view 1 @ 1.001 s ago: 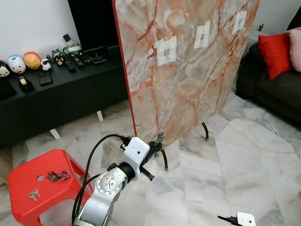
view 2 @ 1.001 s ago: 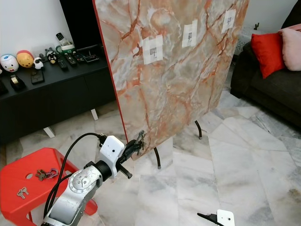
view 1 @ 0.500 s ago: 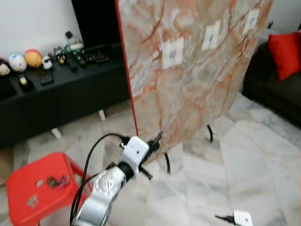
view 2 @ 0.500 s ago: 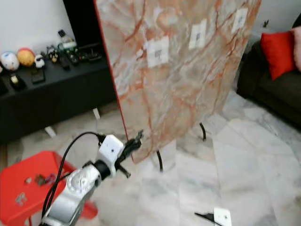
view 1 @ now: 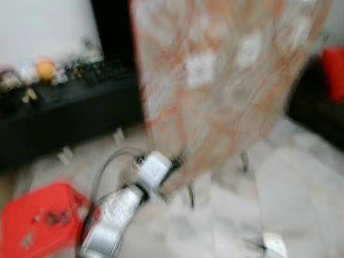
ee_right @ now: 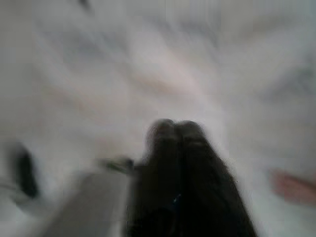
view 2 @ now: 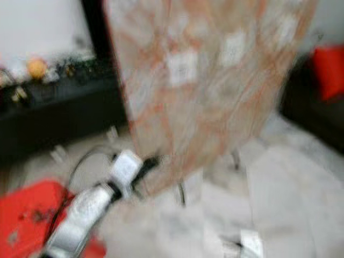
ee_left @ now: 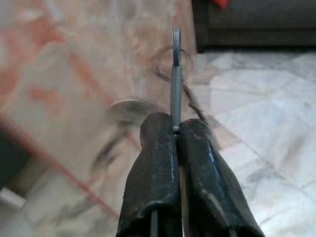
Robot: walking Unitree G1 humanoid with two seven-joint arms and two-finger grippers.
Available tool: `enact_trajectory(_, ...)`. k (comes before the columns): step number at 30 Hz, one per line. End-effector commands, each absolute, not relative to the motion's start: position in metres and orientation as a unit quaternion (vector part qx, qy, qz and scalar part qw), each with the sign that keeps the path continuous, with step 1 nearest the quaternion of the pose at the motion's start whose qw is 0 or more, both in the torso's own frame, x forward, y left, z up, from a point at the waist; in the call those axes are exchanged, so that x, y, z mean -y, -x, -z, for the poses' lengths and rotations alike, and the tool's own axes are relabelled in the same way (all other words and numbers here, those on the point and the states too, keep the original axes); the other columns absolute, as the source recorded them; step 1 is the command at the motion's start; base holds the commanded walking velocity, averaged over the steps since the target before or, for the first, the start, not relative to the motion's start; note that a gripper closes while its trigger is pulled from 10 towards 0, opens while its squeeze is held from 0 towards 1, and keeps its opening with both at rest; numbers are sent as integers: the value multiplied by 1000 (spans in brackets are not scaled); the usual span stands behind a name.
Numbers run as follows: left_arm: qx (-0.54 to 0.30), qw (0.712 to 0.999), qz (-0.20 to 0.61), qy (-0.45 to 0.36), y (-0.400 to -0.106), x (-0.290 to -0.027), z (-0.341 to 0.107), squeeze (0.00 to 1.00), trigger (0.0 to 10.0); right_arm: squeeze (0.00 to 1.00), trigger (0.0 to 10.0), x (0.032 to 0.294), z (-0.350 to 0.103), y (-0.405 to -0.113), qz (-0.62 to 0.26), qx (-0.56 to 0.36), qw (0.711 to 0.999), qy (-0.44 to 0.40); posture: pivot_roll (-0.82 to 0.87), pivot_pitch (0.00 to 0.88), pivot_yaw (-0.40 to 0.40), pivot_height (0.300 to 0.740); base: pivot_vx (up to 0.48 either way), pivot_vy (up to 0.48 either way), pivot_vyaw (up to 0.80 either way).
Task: Hang keys on a hook
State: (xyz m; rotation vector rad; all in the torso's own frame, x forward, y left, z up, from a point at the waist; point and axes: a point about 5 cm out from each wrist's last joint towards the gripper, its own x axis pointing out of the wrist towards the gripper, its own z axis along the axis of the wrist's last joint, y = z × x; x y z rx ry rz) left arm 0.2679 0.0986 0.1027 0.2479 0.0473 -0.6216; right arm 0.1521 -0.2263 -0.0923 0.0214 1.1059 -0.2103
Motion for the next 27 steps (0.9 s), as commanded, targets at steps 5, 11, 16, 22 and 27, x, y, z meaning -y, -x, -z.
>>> enact_trajectory(5, -4, 940, 320, -118, -267, -86, -110, 0, 10000, 0, 10000, 237, 96, -136, 119, -545, 830, -8, -4, 0, -34, 740, 310, 0, 0)
enact_trajectory(11, -2, 940, 320, -117, -268, -86, -111, 0, 10000, 0, 10000, 237, 95, -137, 118, -543, 831, -9, -2, 0, -34, 740, 309, 0, 0)
enact_trajectory(16, -1, 941, 319, -117, -268, -85, -111, 0, 10000, 0, 10000, 237, 95, -137, 118, -542, 832, -9, 0, 0, -35, 740, 313, 0, 0)
enact_trajectory(22, 0, 940, 319, -116, -268, -85, -112, 0, 10000, 0, 10000, 237, 95, -137, 119, -541, 832, -9, -1, 0, -35, 740, 308, 0, 0)
enact_trajectory(27, 2, 940, 321, -114, -268, -84, -112, 0, 10000, 0, 10000, 237, 95, -137, 116, -542, 832, -6, -1, 0, -36, 740, 310, 0, 0)
